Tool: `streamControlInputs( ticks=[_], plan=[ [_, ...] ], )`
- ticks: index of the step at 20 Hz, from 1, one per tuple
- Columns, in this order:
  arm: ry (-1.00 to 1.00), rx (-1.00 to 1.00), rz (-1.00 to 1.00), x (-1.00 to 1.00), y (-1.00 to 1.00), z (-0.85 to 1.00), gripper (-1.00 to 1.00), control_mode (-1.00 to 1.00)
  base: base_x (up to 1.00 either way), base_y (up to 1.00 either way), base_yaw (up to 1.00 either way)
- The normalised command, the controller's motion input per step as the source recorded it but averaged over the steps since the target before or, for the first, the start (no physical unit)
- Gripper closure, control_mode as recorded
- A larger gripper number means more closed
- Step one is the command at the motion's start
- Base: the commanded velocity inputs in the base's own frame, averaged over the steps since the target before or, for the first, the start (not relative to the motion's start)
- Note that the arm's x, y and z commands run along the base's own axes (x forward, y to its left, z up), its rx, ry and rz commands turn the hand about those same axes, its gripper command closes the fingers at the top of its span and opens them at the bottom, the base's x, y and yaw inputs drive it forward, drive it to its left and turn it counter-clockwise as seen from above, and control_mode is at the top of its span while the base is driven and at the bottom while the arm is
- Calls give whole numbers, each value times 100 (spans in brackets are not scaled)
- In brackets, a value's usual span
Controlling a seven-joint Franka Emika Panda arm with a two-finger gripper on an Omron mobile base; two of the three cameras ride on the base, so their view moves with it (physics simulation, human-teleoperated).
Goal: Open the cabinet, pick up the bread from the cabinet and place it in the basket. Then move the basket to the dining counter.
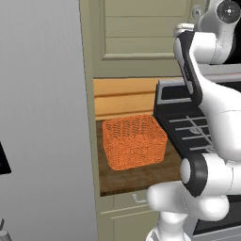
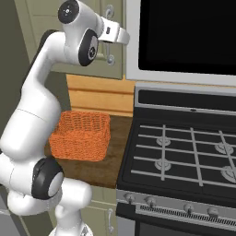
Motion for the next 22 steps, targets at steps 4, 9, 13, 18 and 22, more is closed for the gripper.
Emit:
streamControlInputs(
  ticks=[4,9,13,18,22],
  plan=[
    [-1,0,-9,-100,30,0,100,-100,0,0,0],
    [0,0,-9,-97,26,1,100,-100,0,0,0],
    [0,0,-3,-88,28,1,100,-100,0,0,0],
    [0,0,0,-94,38,0,100,-100,0,0,0],
    [1,0,-5,-58,30,0,100,-100,0,0,0]
  ],
)
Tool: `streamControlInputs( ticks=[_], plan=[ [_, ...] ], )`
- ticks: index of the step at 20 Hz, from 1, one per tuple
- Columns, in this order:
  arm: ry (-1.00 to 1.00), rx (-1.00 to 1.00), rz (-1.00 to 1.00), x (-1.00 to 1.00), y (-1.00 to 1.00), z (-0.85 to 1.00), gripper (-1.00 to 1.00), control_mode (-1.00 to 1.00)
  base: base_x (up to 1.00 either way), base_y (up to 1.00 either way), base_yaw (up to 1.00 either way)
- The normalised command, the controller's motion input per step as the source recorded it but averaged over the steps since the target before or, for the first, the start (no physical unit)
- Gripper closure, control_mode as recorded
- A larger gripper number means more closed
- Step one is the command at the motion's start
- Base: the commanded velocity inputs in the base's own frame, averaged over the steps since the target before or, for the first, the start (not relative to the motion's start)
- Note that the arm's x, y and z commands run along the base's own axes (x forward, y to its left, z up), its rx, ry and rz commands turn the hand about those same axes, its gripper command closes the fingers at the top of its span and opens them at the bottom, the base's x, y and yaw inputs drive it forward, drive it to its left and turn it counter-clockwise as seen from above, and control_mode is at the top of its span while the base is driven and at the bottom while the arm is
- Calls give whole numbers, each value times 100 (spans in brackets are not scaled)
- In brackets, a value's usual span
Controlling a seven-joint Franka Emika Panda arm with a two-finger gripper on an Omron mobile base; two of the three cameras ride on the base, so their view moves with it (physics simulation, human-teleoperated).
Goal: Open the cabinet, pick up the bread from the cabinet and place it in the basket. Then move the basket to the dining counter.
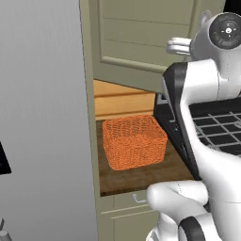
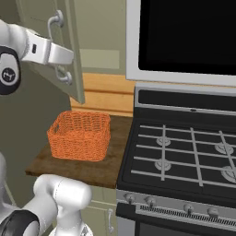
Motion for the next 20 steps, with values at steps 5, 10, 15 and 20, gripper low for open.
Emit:
streamControlInputs(
  ticks=[5,10,15,20],
  plan=[
    [6,0,-8,-22,32,0,-100,-100,0,0,0],
    [1,0,-8,-28,21,0,-100,-100,0,0,0],
    [-1,-1,-5,-41,-2,6,-100,-100,0,0,0],
    [-4,22,17,-72,-42,2,-100,-100,0,0,0]
  ],
)
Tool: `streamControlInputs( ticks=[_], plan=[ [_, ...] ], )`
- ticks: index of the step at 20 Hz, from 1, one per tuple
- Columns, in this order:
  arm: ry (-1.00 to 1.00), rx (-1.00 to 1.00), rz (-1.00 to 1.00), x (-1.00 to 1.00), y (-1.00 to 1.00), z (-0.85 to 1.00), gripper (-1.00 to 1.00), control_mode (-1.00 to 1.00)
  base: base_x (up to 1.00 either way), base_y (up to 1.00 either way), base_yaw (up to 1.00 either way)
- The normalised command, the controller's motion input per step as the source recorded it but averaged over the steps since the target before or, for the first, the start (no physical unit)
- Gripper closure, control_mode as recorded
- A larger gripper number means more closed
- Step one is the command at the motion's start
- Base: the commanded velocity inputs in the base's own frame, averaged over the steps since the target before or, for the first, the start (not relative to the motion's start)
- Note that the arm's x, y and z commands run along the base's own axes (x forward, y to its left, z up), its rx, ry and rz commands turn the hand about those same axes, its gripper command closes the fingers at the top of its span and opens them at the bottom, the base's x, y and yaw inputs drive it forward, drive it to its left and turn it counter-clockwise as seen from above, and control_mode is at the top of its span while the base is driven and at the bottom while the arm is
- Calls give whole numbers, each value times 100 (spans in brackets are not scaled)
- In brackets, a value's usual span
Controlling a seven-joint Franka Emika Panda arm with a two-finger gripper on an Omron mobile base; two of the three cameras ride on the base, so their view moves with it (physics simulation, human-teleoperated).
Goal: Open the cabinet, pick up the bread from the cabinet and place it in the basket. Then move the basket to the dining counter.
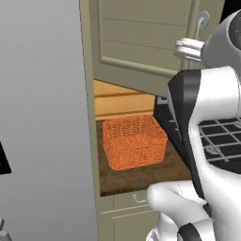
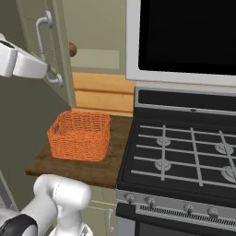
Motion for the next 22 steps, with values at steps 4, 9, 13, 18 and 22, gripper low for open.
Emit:
streamControlInputs(
  ticks=[4,9,13,18,22],
  plan=[
    [-8,42,48,-93,-76,0,-100,-100,0,0,0],
    [1,46,37,-44,-83,2,-100,-100,0,0,0],
    [11,52,-3,45,-91,-3,-100,-100,0,0,0],
    [17,51,0,47,-33,-6,-100,-100,0,0,0],
    [22,56,12,52,0,-28,-100,-100,0,0,0]
  ],
)
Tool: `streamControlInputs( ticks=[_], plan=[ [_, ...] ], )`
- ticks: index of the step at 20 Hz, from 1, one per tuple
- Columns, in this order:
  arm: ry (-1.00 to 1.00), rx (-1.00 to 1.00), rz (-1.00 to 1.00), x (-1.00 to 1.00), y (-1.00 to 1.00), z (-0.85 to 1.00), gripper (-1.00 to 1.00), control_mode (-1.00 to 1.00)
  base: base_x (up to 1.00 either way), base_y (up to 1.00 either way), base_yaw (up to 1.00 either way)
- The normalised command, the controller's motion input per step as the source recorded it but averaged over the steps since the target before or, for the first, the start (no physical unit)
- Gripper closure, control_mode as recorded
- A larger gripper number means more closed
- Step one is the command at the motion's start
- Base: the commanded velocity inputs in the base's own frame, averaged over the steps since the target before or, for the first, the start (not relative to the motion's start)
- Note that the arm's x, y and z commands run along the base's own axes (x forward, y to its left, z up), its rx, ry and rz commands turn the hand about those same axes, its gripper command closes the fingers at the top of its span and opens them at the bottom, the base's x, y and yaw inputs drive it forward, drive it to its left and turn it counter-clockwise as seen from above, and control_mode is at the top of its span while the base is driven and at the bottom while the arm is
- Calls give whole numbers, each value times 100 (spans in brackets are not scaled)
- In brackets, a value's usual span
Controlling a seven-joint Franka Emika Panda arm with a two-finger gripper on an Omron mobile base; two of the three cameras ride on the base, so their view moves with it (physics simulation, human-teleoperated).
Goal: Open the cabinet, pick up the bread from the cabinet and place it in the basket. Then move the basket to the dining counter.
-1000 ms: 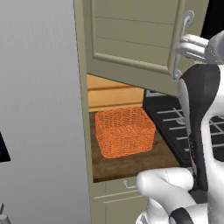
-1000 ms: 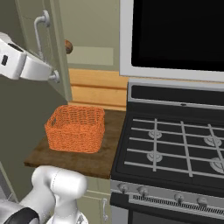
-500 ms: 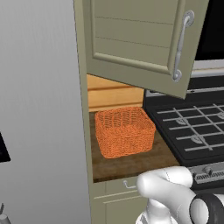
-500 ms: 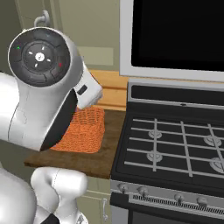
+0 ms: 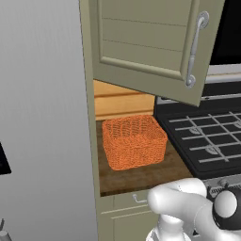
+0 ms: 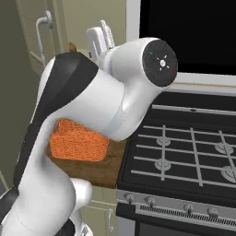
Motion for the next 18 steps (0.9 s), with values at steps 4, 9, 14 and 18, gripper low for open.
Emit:
streamControlInputs(
  ticks=[4,9,14,18],
  plan=[
    [13,38,12,54,6,-47,-100,-100,0,0,0],
    [0,24,10,32,26,-56,-100,-100,0,0,0],
    [0,9,22,34,37,-14,-100,-100,0,0,0],
    [0,1,15,19,39,0,-100,-100,0,0,0]
  ],
)
